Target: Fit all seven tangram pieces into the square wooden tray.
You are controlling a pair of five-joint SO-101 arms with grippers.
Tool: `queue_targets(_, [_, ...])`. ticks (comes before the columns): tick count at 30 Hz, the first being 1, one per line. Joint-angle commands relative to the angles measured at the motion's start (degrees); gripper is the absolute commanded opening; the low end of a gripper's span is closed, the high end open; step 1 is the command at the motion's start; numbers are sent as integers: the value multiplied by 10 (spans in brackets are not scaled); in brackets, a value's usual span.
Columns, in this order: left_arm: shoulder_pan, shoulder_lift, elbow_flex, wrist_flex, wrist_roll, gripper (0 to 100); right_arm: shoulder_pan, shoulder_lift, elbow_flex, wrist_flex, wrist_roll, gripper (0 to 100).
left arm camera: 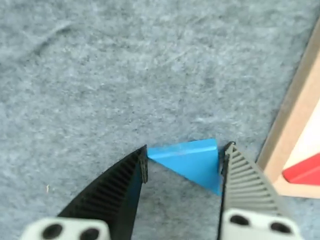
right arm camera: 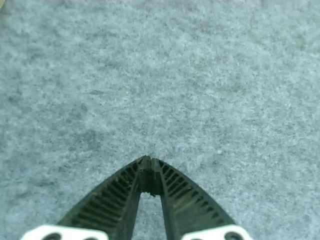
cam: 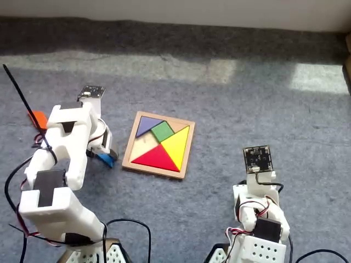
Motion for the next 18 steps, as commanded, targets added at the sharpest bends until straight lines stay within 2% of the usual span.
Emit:
queue_targets(1, [20,-2,-3,10,5,191,7,-7,37,1,-1,5])
queue_targets(13, [97,-16,0,10,9,149,7,-7,37,2,-1,5])
queue_targets(18, [106,-94,-7,34,6,127,7,-7,37,2,-1,5])
